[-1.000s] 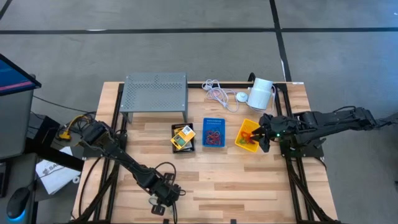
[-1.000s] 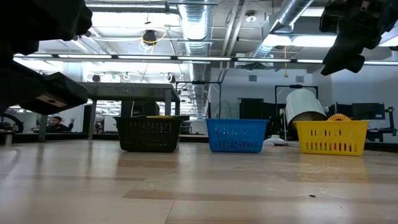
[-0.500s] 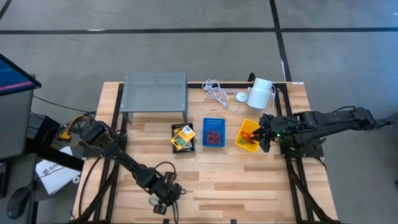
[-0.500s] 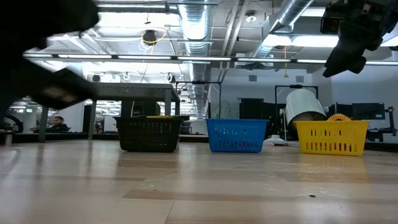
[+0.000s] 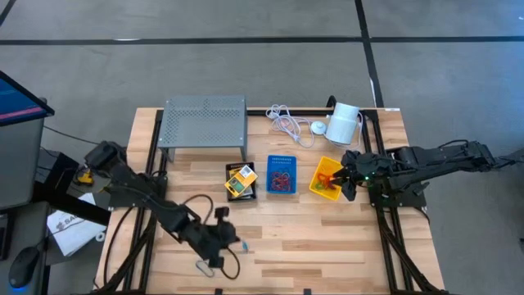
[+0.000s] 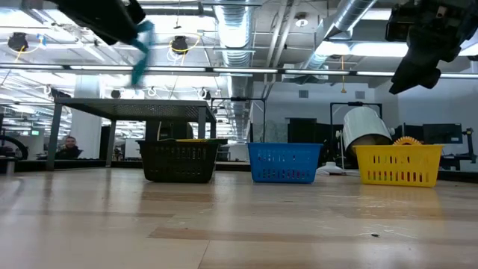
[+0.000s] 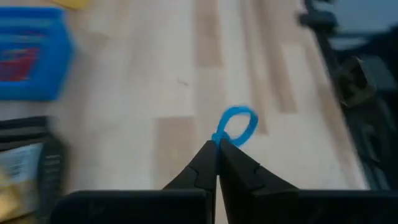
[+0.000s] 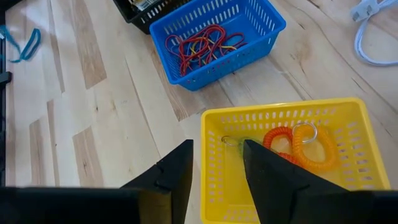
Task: Pick & Place Office Desk Supplies
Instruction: Put the blue rubber band into the blue basket
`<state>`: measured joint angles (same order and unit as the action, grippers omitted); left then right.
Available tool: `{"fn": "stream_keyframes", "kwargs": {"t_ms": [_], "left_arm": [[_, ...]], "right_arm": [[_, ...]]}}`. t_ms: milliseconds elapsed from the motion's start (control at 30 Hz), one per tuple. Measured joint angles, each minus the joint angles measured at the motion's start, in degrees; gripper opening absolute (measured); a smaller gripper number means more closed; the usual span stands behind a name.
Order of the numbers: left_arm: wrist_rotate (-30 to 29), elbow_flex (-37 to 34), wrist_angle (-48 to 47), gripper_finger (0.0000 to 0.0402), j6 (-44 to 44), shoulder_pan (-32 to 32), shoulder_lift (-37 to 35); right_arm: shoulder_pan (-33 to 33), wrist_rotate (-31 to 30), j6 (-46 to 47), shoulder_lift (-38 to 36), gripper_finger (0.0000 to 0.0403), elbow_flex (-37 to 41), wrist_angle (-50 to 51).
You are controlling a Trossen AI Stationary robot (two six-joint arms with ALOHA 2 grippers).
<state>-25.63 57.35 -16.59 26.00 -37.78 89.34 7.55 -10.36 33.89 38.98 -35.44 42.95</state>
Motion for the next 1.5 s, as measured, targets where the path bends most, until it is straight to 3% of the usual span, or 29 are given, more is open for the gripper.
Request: {"fn": "stream_keyframes", "kwargs": {"t_ms": [200,300,500,800,1033,1267,1500], "left_arm": [[-9.8,-4.1,3.8,0.0,1.4,3.7,-6.0],[-11.0,-7.2,8.8,0.0,-0.6,7.9,-8.4],[-2.8,-11.6,24.5,0.0,-11.0,17.5,-9.7],[6.9,-12.2,31.5,0.0,-18.2,29.2,-9.7],[13.1,-12.2,35.0,0.0,-18.0,35.8,-9.7],[17.9,-10.7,38.9,0.0,-17.6,38.2,-2.1],[19.2,-3.2,37.8,0.0,-18.3,38.2,8.1]], "right_arm": [[0.0,-0.2,-0.2,0.2,0.0133,0.0,-2.8],[0.0,-0.1,-1.3,0.3,0.0133,0.0,-6.5],[0.0,0.0,-4.5,1.0,0.0132,0.0,-12.8],[0.0,1.2,-10.3,5.9,0.0132,0.0,-21.0],[-0.3,1.3,-12.0,11.1,0.0132,0.0,-26.9],[-1.9,1.3,-13.6,11.9,0.0132,0.0,-29.5],[-2.5,1.3,-14.6,11.9,0.0132,0.0,-29.5]]}}
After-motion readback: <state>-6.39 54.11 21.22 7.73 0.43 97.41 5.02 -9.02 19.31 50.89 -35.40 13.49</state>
